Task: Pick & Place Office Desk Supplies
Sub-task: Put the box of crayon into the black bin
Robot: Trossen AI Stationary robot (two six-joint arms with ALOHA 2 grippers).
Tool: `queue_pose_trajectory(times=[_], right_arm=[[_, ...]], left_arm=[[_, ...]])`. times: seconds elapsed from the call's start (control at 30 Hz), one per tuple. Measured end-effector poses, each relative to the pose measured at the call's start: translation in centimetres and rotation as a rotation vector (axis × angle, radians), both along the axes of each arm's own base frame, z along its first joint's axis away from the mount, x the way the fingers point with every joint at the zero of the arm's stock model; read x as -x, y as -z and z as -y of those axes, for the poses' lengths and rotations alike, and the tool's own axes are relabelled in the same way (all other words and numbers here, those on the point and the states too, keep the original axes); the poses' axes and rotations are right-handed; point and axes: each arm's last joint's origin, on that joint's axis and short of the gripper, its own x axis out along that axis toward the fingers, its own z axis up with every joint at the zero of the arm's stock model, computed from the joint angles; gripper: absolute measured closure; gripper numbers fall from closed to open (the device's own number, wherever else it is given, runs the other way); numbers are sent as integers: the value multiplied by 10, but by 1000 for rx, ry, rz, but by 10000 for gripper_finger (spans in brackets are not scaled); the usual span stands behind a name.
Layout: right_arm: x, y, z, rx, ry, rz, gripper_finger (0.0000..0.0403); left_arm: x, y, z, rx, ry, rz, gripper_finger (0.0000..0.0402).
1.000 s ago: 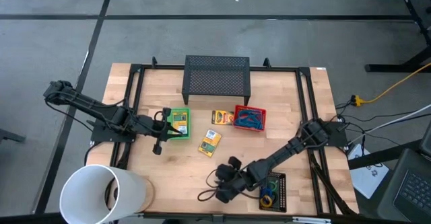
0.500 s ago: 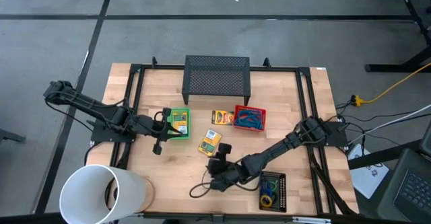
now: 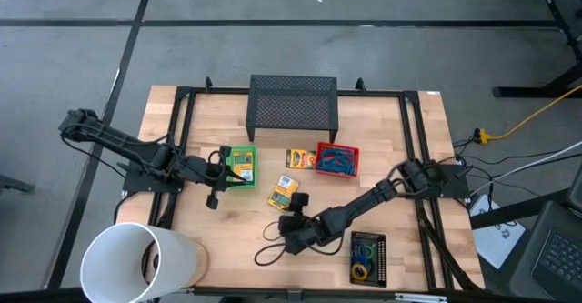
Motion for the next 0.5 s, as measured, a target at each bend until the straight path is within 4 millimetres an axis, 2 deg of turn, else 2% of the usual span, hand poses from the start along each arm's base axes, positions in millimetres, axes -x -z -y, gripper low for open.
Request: queue_pose_trajectory(times=[0.27,0.5], right_arm=[[-8,6,17,15,57,-3,160],[-11,8,32,11,145,3,193]], left_arm=[[0,0,0,0,-1,0,366],[0,0,0,0,-1,0,366]])
